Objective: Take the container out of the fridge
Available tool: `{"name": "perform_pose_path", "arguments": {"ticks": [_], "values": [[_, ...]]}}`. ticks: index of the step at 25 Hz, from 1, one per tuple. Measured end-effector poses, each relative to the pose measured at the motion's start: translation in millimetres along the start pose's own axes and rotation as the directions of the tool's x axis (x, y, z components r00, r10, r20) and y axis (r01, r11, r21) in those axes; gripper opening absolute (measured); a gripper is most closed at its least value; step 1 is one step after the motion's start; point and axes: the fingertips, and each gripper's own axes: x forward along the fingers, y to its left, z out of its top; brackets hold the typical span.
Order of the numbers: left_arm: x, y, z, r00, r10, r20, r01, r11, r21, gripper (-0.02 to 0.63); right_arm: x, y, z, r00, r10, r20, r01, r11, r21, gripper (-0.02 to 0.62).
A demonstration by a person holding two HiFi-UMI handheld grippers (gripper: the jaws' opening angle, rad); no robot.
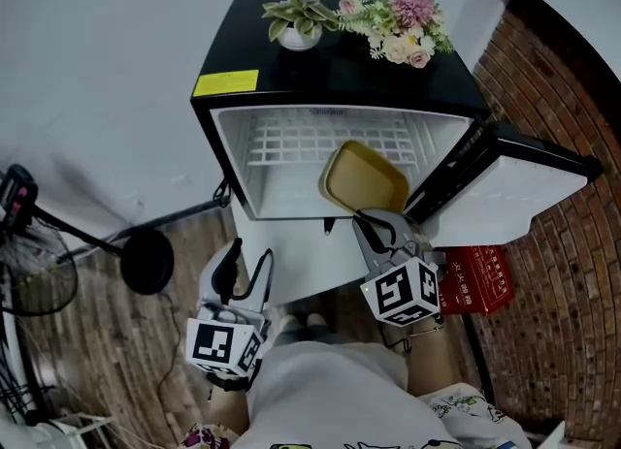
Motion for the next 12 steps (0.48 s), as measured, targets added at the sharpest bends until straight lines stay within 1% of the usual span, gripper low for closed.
{"name": "perform_pose_path", "arguments": {"ticks": [12], "values": [[14.4, -2.2, -12.9, 0.997, -0.064, -0.041, 0.063, 0.998, -0.015, 0.166, -4.1, 23.7, -28.6, 0.999, 0.028, -0.021, -0.024, 0.986, 0.165, 0.02]]}}
